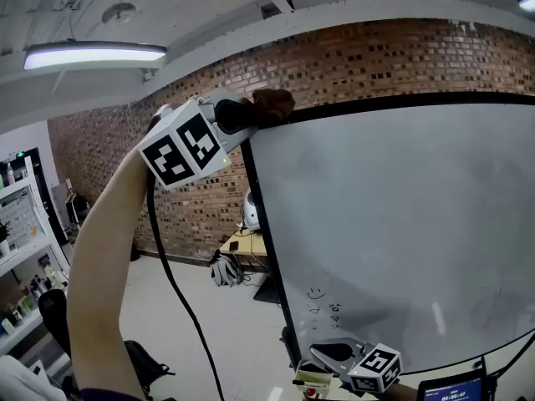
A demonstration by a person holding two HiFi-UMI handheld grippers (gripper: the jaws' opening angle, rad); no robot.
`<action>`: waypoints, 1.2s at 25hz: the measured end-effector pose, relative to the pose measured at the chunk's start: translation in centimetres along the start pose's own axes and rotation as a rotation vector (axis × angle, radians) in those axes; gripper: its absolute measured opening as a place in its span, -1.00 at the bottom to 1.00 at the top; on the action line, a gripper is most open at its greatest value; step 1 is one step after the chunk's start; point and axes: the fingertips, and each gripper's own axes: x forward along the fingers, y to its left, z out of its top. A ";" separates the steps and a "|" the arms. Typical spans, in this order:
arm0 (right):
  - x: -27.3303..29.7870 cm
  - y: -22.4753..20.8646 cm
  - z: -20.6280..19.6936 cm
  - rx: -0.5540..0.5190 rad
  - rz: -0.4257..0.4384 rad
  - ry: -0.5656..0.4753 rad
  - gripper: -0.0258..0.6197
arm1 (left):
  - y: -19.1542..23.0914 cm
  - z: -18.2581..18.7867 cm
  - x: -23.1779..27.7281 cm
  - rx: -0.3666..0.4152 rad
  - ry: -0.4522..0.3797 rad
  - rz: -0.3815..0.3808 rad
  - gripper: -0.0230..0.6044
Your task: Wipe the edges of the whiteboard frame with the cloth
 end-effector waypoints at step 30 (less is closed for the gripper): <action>-17.8 0.3 -2.2 0.095 -0.152 -0.033 -0.88 | -1.2 17.0 5.5 -0.055 0.030 -0.178 -0.70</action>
